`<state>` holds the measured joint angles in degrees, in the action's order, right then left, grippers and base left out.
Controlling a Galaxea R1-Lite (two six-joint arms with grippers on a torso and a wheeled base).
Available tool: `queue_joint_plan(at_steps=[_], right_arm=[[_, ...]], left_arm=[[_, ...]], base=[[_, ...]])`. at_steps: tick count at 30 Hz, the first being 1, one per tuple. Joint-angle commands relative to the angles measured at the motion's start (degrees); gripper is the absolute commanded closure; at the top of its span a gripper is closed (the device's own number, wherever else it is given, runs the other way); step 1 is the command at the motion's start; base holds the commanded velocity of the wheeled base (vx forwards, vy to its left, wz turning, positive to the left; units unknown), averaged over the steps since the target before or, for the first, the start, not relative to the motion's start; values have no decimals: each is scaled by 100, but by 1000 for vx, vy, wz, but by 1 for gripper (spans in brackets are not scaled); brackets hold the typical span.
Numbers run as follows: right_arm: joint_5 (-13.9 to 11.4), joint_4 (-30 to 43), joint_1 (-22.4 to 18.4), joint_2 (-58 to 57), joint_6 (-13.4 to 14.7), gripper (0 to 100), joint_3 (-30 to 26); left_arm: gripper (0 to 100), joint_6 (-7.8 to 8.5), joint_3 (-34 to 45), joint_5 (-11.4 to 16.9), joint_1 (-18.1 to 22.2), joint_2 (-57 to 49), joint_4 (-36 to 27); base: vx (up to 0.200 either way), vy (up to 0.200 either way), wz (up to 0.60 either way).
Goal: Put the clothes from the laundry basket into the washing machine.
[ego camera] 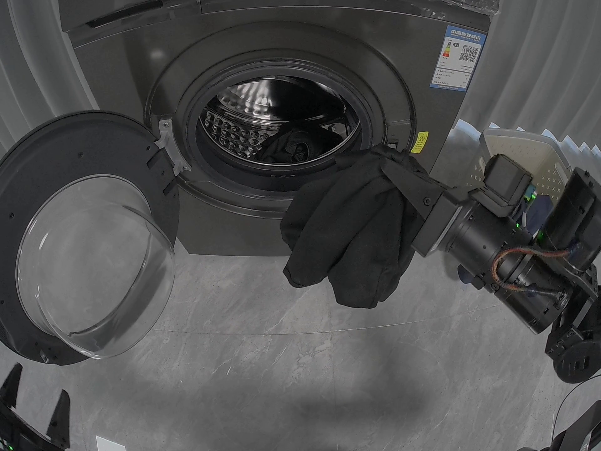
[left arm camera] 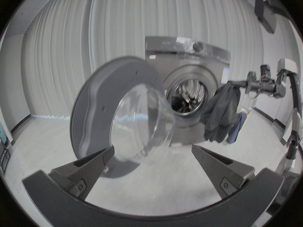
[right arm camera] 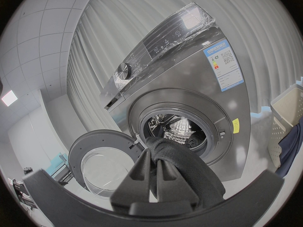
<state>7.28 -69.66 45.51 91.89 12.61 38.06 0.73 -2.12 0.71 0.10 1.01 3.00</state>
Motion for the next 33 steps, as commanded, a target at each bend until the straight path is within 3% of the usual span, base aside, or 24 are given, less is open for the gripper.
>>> queue_joint_plan(at_steps=[1,2,3,4,7,10,12,14,15,20,22,25,33], right_arm=[[28,-4,90,312,75,100,351],[28,-4,90,329,75,100,369],[28,-39,160,487,137,100,501],[37,-101,213,558,181,100,562],[107,-320,274,698,225,100,738],[116,-391,283,760,251,100,879],[116,-391,310,778,339,100,914],[116,-391,310,778,339,100,914],[134,-479,389,795,436,100,879],[134,-496,354,751,436,100,861],[134,-496,345,734,436,100,870],[134,-505,362,742,436,100,887],[134,-505,371,716,436,100,861]], left_arm=[[0,-82,-1141,1098,-1,611,236],[0,-82,-1150,1151,-1,646,210],[0,-73,-1150,1687,17,1085,87],[0,-64,-1115,2004,25,1428,87],[0,-12,-1194,2698,17,2404,412],[0,6,-1352,2988,-54,3441,1010],[0,15,-1396,2997,-194,4047,1423],[0,15,-1396,2997,-194,4047,1423],[0,-29,-1405,2891,-730,4900,2267],[0,-196,-1440,2267,-1715,5990,3154],[0,-416,-1511,2039,-2119,6552,3646],[0,-521,-1669,1986,-2295,7211,4139],[0,-548,-2187,1995,-2444,8424,4675]], base=[[0,0,0],[0,0,0],[0,0,0],[0,0,0],[0,0,0],[0,0,0],[0,0,0],[0,0,0],[0,0,0],[0,0,0],[0,0,0],[0,0,0],[0,0,0]])
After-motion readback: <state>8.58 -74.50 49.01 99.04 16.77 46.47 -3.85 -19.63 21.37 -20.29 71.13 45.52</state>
